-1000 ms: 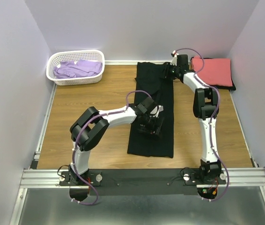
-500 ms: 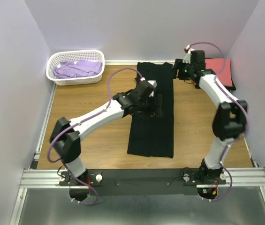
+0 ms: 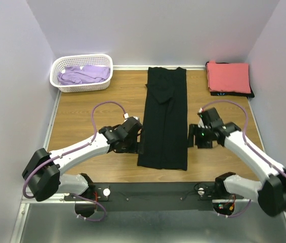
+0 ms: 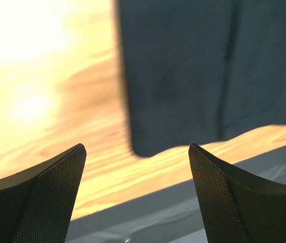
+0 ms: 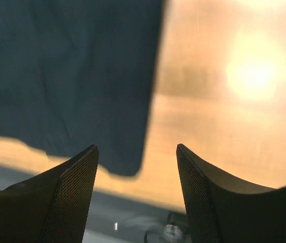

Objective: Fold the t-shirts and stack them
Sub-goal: Fold the tshirt

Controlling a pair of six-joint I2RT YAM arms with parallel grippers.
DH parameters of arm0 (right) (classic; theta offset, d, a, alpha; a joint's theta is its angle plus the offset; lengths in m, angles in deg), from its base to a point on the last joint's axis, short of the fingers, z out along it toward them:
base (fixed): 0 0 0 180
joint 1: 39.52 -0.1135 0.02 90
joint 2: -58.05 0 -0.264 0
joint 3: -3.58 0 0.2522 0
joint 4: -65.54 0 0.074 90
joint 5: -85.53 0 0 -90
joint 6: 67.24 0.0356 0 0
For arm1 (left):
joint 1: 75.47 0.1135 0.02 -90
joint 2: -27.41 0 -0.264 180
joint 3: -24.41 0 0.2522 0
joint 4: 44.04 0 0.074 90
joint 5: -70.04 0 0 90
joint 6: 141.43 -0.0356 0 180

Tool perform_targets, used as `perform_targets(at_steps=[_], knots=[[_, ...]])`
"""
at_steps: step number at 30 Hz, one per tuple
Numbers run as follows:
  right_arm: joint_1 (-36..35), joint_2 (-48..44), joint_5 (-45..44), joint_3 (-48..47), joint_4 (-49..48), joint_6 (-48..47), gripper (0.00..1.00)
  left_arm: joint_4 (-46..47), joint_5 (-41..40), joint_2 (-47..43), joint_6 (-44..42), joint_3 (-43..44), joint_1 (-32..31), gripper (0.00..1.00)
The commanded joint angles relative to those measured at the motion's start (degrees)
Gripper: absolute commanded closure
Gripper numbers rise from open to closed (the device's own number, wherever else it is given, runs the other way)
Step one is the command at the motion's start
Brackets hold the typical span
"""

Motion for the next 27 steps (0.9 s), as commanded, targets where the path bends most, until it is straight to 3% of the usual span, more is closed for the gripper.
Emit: perform_targets(at_steps=[1,5,10,20,27], knots=[[-1.33,-11.09,1.64,8.00,6.45,9.75,0.29,1.06,0.91,-2.54,0.80,-3.82,-0.03,0.10],[-3.34,-14.53,6.65,14.07,5.93,13.53,0.29,3.17,3.11,-1.14,-0.08,-5.94,-0.03,0.13],[-5.81,-13.67,6.83,16.19,4.35,16.26,0.30,4.49,4.77,0.36,-0.52,-7.17,-0.03,0.18],[-14.50,-4.62,0.78,16.02,-1.72,21.88,0.38,8.01,7.15,3.96,-1.05,-7.70,-0.12,0.18],[-16.27,-1.89,-2.75,14.61,-1.98,23.12,0.41,7.48,6.36,4.23,-1.75,-7.43,-0.12,0.19]])
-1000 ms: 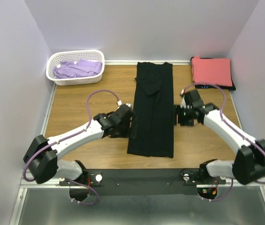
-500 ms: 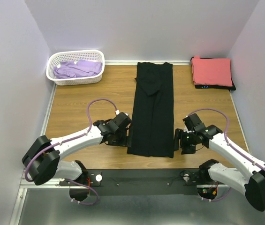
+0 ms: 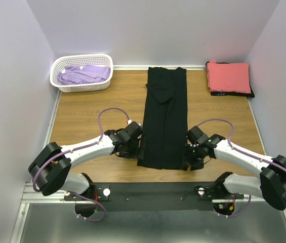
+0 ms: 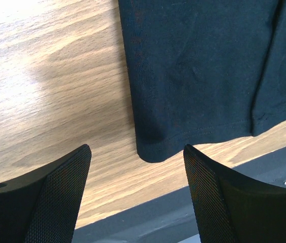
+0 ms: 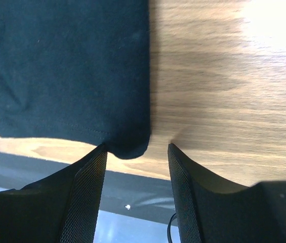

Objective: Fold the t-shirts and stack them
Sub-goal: Fold the tshirt

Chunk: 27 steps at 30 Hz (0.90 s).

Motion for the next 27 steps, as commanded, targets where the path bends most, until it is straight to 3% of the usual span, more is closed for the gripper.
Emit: perform_targets(at_steps=[1,20,27], knots=[[-0.69,1.09,-4.23,-1.52,-1.35,1.85,0.41,0.62,0.44,0.36,-0.92,-0.07,-0.18,0.19],[-1.30,4.08,-5.64,-2.93,-1.09,0.88,0.43,-0.08,0.35,1.85,-2.42,1.43,-1.06,0.19],[-1.39,5.22,-5.81,-0.64,-1.70,0.53,0.56,-0.43,1.14,2.12,-2.42,0.72,-1.59,0.19]])
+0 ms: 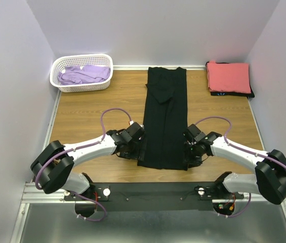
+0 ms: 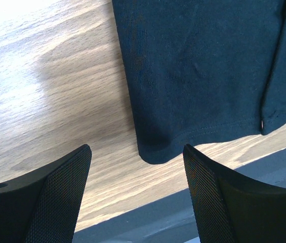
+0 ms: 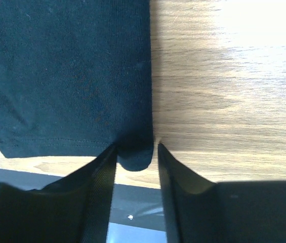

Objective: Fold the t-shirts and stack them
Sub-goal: Fold the tshirt

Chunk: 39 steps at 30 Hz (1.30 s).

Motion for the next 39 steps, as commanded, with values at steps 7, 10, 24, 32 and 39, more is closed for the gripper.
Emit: perform_targets(at_steps=[7,10,24,32,39], knots=[[-0.82,1.53,-1.62,1.48,-0.54,-1.24,0.82,-1.53,1.58,1.70,-0.82,1.31,-1.66,0.19],[-0.82,1.35,-1.44,1.30,-0.28,-1.51,0.97,-1.97,1.58,3.02,-0.74,2.28,-2.45,0.20],[-0.91,-0.49,-0.65,1.22,0.07,-2.12,0.99,-5.48,-3.67,5.49,3.48,5.62,-3.86,0.38],[-0.82,-0.32,-0.03,0.87,0.33,-2.56,1.00,-6.28,-3.69,8.91,4.27,7.38,-4.30,0.41],[-0.82,-1.28,0.32,0.51,0.51,-2.48,1.00,-7.77,-4.22,10.58,4.71,7.91,-5.44,0.41]])
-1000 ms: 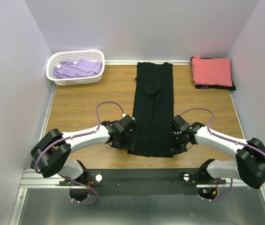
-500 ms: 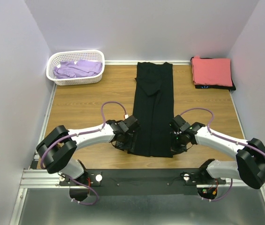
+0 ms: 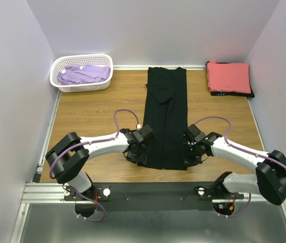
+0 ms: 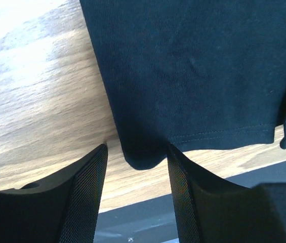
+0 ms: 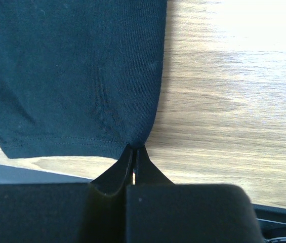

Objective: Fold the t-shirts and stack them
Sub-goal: Fold the tshirt

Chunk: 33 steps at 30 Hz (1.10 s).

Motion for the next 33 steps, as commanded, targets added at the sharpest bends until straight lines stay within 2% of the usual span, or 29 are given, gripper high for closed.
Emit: perform_targets(at_steps=[1,4,6,9,10,12,13,15,16,28,33], knots=[[-0.50,-1.15,-0.14,0.32,1.25,-0.53,0.99,-2.33,-2.32,1.38,0.93,1.31,-0.76,0.41],[-0.50,-1.94,-0.14,0.23,1.43,-0.53,0.99,-3.12,-2.40,2.35,0.49,1.75,-1.46,0.41],[-0.50,-2.20,-0.58,0.23,1.52,-0.44,0.99,-3.47,-2.49,2.79,0.23,1.92,-1.73,0.45],[-0.50,-2.29,-0.67,0.40,1.61,-0.35,1.00,-3.48,-2.58,3.23,0.49,2.01,-2.17,0.56],[-0.50,-2.21,-0.67,0.41,1.69,-0.35,0.99,-3.47,-2.58,3.58,0.49,2.01,-2.26,0.64],[-0.50,-2.38,-0.58,0.58,1.69,-0.53,1.00,-3.56,-2.41,3.58,0.41,2.01,-2.34,0.72],[-0.50,-2.47,-0.49,0.58,1.95,-0.44,1.00,-3.56,-2.49,3.50,0.32,1.93,-2.35,0.81],[-0.50,-3.08,-0.40,0.84,3.09,-0.18,0.99,-4.00,-2.67,2.88,0.23,1.66,-2.35,0.93],[-0.50,-3.43,-0.40,1.02,3.53,0.08,1.00,-4.18,-2.75,2.62,0.32,1.49,-2.35,0.96],[-0.58,-7.65,7.59,-0.12,11.44,-0.79,0.99,-6.64,-0.73,-6.33,2.86,-3.26,-2.87,0.99],[-0.58,-7.57,2.95,-4.32,14.17,-1.32,1.00,-6.46,0.59,-7.93,2.96,-1.78,-2.79,0.99]])
